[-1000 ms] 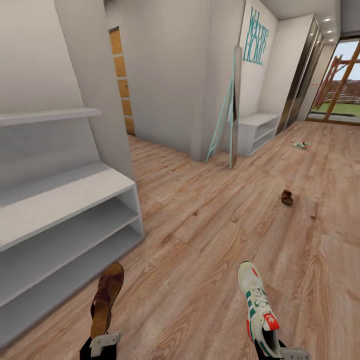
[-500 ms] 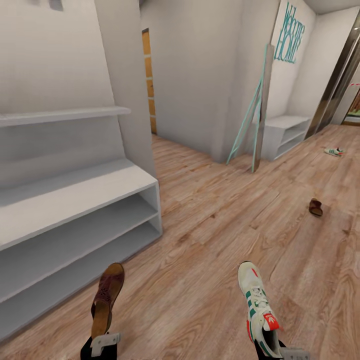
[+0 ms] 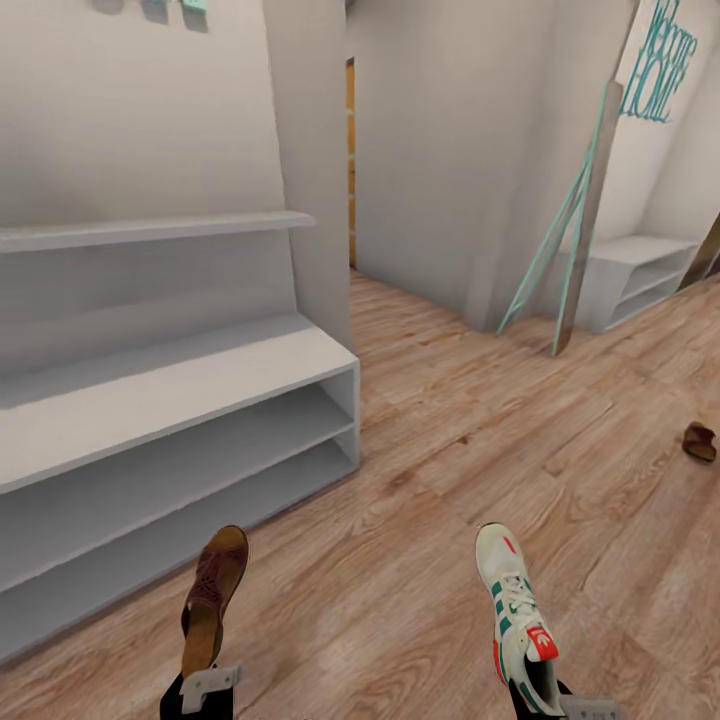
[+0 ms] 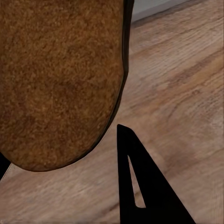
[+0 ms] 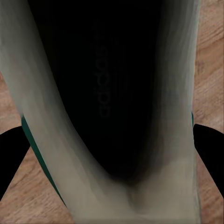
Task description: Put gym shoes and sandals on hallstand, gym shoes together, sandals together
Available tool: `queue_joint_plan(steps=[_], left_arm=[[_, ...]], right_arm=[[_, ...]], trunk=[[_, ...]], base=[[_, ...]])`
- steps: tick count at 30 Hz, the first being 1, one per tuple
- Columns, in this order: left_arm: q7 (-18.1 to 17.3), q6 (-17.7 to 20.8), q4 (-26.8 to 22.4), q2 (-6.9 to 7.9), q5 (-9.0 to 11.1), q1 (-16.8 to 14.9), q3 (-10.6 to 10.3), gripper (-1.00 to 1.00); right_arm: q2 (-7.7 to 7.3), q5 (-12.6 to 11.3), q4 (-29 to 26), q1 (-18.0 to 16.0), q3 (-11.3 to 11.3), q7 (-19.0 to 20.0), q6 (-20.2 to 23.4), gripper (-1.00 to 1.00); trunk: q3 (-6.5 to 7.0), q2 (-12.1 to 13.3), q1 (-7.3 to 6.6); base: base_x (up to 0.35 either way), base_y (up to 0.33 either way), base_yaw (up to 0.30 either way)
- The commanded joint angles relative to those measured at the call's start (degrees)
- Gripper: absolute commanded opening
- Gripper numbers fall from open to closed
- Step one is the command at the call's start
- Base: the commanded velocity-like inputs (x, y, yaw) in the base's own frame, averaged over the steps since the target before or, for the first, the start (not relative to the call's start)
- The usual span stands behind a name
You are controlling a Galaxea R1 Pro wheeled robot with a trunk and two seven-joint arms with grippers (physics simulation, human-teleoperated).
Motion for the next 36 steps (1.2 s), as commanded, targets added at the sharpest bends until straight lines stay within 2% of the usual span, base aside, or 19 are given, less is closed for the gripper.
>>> queue_joint_plan(steps=[1,4,10,16,36], left_arm=[[0.26,-0.19,0.05,0.01,0.15,-0.05,-0.17,-1.00],[0.26,-0.19,0.05,0.02,0.18,-0.03,-0.14,-1.00],[0.26,-0.28,0.05,0.18,1.90,0.01,-0.12,-1.00],[0.26,-0.28,0.05,0.25,2.09,0.03,-0.11,-1.00],[0.26,-0.20,0.05,0.20,2.17,-0.02,-0.12,-1.00]], right_arm=[[0.07,0.28,-0.05,-0.05,-0.48,0.45,-0.17,-1.00],[0.07,0.28,-0.07,-0.05,-0.47,0.45,-0.17,-1.00],[0.07,0.28,-0.11,-0.05,-0.48,0.45,-0.17,-1.00],[0.07,0.28,-0.07,-0.05,-0.47,0.45,-0.17,-1.00],[0.07,0.28,-0.05,-0.05,-0.48,0.45,-0.17,-1.00]], trunk=[[-0.04,-0.02,-0.01],[-0.04,-0.02,-0.01],[-0.04,-0.02,-0.01],[-0.04,-0.02,-0.01],[-0.04,-0.02,-0.01]], base=[[0.000,0.000,0.277],[-0.050,-0.037,0.277],[-0.194,-0.178,0.277],[-0.118,-0.097,0.277],[-0.005,-0.004,0.277]])
